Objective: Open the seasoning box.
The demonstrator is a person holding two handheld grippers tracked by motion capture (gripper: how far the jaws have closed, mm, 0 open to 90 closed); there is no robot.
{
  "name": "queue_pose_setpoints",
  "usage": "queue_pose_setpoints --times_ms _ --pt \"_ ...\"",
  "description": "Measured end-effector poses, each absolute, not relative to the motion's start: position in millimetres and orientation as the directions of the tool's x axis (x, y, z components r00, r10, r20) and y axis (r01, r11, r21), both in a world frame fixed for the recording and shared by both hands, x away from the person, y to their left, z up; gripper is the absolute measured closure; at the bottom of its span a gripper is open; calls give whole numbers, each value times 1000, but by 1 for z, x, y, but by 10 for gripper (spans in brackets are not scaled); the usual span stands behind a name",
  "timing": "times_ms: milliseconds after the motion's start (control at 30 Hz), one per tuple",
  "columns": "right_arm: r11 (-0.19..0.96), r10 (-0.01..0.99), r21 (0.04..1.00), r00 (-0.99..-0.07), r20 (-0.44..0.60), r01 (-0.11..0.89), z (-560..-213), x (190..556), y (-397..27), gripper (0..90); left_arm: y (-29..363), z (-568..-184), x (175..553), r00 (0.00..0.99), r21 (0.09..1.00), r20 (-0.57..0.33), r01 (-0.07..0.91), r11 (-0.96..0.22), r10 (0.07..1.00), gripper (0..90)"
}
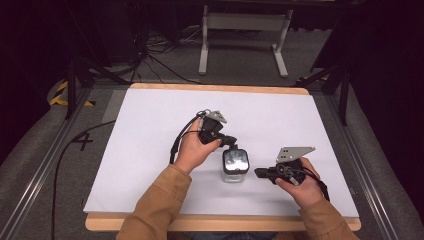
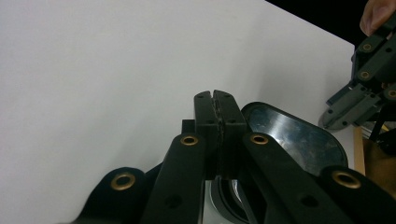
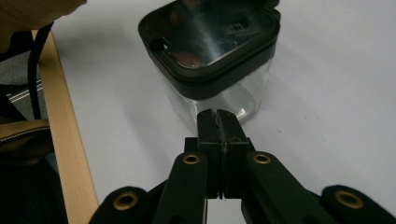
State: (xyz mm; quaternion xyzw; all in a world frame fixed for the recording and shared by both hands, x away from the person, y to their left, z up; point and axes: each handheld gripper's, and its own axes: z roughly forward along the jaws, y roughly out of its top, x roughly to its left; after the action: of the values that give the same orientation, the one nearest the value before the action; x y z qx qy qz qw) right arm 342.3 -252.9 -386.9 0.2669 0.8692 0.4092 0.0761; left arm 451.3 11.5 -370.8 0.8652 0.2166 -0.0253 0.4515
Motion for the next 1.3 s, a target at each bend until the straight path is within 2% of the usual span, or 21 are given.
queue_pose_setpoints --times_ms 900,1000,1300 --pt "508 496 788 -866 63 348 -383 336 -233 900 13 -372 453 899 769 -262 415 -487 352 898" --pt "511 494 787 -867 62 347 -382 336 -232 900 15 -372 452 893 775 -256 418 -474 370 847" --pt "498 490 803 -870 53 329 -378 337 -232 900 35 -348 434 906 803 -260 395 -445 334 876"
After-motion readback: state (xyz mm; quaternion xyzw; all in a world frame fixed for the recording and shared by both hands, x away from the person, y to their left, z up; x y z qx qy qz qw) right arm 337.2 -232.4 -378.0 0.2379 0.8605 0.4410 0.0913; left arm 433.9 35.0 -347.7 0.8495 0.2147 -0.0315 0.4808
